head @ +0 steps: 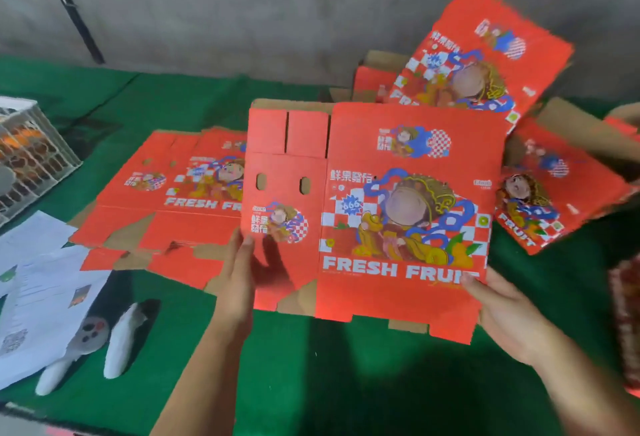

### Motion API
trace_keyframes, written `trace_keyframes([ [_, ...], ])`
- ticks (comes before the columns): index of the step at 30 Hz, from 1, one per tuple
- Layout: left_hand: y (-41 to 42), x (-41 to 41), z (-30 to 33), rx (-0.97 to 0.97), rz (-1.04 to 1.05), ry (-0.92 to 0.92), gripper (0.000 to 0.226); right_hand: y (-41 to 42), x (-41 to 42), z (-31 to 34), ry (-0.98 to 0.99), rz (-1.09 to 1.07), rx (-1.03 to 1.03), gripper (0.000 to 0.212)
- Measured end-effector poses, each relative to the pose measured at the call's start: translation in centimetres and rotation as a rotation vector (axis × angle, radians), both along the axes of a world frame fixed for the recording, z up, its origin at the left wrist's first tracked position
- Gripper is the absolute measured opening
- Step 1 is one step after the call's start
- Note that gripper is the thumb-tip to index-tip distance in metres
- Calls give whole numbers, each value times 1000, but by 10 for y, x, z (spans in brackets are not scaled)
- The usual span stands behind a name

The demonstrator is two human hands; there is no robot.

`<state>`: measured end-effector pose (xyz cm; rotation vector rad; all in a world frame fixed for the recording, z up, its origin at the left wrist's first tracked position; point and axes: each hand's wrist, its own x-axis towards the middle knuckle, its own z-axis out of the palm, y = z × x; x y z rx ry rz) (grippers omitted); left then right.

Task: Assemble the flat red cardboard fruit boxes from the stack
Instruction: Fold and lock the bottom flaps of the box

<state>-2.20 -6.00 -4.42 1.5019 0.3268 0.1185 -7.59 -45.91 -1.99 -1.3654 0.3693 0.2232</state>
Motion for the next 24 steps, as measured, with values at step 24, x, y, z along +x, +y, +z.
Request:
trace_keyframes([
  [24,-171,-26,38,51,-579,595,81,-109,-100,37,-25,-370,87,66],
])
